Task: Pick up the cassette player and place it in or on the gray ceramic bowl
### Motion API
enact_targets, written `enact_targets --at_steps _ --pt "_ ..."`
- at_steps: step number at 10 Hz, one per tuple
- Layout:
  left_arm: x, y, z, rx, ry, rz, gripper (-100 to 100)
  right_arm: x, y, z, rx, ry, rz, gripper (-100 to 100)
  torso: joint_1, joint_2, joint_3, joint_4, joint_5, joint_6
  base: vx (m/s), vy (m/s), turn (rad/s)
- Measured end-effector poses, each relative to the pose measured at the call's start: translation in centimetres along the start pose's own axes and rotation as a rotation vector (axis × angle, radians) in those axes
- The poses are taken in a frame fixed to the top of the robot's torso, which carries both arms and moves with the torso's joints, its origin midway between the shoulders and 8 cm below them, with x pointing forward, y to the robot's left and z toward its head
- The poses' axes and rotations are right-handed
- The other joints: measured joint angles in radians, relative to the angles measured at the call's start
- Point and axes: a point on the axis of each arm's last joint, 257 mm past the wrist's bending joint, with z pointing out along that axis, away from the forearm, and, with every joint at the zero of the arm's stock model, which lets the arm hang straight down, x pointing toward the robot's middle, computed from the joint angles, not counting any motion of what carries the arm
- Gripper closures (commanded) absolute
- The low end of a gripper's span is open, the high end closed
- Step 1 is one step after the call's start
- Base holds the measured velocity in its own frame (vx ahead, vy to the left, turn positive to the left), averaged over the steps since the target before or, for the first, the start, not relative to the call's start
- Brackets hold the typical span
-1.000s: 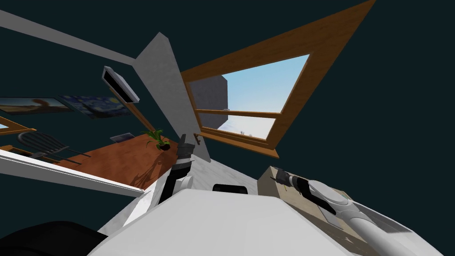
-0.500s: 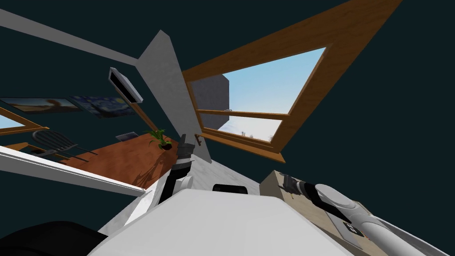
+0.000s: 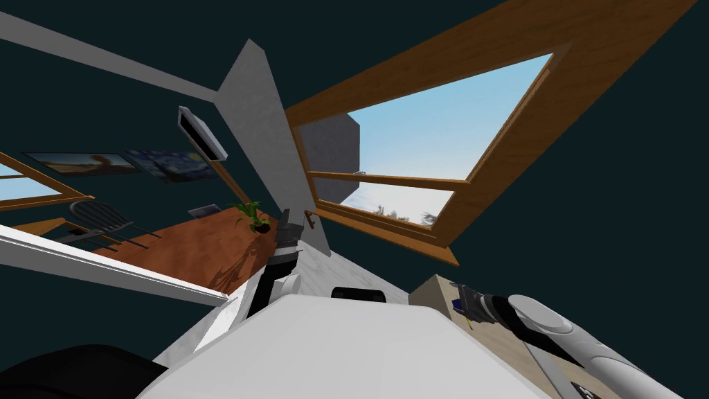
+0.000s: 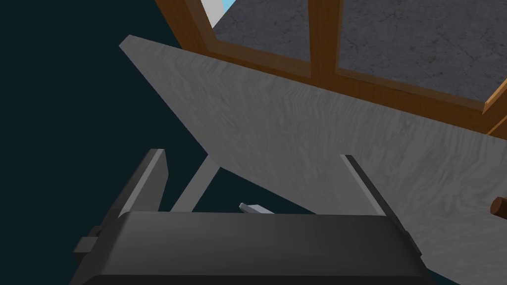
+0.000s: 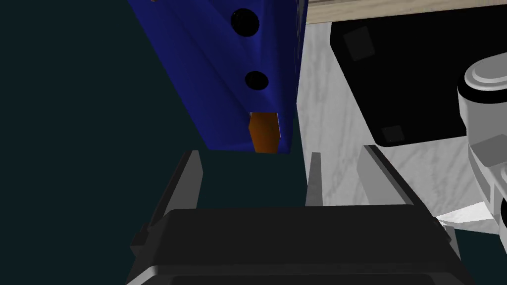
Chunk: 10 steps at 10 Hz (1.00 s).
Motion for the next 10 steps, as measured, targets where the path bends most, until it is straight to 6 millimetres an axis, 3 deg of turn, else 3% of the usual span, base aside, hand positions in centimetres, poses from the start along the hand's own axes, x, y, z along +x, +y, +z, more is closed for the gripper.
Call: enact_targets --at_steps 4,7,8,9,10 --pt "0.0 0.0 0.0 0.000 0.000 0.000 0 6.4 1.5 -2.6 -0.085 0.137 -0.068 -100 0.000 0.001 0.001 0.000 0.000 0.000 0.071 0.023 0.050" --pt "0.0 0.0 0.0 0.000 0.000 0.000 0 9.8 2.6 -5.0 -0.134 0.217 -0.105 -100 0.000 0.002 0.001 0.001 0.000 0.000 0.043 0.013 0.015" --pt "0.0 0.0 0.0 0.000 0.000 0.000 0 9.9 2.6 -5.0 -0.136 0.218 -0.106 0 0.000 0.004 0.002 0.001 0.000 0.000 0.000 0.000 0.000" --pt "0.0 0.0 0.0 0.000 0.000 0.000 0 9.9 2.6 -5.0 -0.136 0.218 -0.106 -100 -0.001 0.005 0.003 0.001 0.000 0.000 0.013 -0.028 0.061" --pt "0.0 0.0 0.0 0.000 0.000 0.000 0 10.0 3.2 -4.3 -0.137 0.217 -0.098 -100 -0.002 0.005 0.003 0.001 -0.001 0.000 0.020 -0.051 0.061"
